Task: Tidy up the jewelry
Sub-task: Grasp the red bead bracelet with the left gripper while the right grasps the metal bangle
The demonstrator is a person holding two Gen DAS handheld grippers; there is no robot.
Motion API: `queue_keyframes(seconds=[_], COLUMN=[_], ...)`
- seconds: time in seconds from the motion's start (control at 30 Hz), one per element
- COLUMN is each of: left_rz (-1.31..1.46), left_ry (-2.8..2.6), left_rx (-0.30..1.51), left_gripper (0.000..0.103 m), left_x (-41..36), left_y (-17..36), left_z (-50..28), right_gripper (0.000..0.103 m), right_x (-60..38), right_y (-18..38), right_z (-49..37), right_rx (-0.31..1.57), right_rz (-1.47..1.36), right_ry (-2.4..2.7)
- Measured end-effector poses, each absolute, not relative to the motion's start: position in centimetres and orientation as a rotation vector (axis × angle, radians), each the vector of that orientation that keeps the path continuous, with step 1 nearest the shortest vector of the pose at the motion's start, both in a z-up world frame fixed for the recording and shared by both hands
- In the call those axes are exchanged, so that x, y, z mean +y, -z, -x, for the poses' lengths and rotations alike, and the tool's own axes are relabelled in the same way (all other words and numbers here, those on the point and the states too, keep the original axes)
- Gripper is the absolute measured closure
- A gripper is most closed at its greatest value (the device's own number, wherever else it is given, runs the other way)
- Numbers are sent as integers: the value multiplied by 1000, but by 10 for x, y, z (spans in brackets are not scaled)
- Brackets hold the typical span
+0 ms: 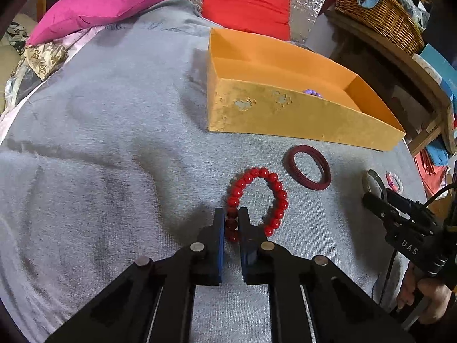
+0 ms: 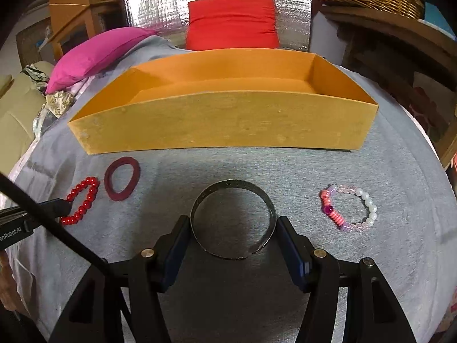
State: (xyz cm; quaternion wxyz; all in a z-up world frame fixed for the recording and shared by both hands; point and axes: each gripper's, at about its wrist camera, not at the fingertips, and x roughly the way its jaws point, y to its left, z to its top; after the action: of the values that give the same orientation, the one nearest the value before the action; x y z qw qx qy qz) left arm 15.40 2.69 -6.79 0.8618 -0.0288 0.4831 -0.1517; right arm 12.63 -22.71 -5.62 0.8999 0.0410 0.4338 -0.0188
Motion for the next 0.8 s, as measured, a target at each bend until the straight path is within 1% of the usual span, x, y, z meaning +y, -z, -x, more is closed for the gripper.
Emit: queue_keyframes(seconds=[0.23,0.43,0.6,0.8], left_rz=[85,104,96,62], left_ry=[326,346,354,347], left_rx=[954,877,827,766], left_gripper=[93,93,93,93], left_x=[41,48,42,29], left_y=[48,21,4,-13], left_z=[-145,-136,-129,-117], right_gripper=[39,39,39,39], right_x=[-222,-221,-215,-209], right_y=[51,36,25,20], right_z=[-120,-109,-99,-95], right_rx=[869,788,731,712], right_rz=[-107,-119,-98,-80], right_ry=[1,-38,-68,-83])
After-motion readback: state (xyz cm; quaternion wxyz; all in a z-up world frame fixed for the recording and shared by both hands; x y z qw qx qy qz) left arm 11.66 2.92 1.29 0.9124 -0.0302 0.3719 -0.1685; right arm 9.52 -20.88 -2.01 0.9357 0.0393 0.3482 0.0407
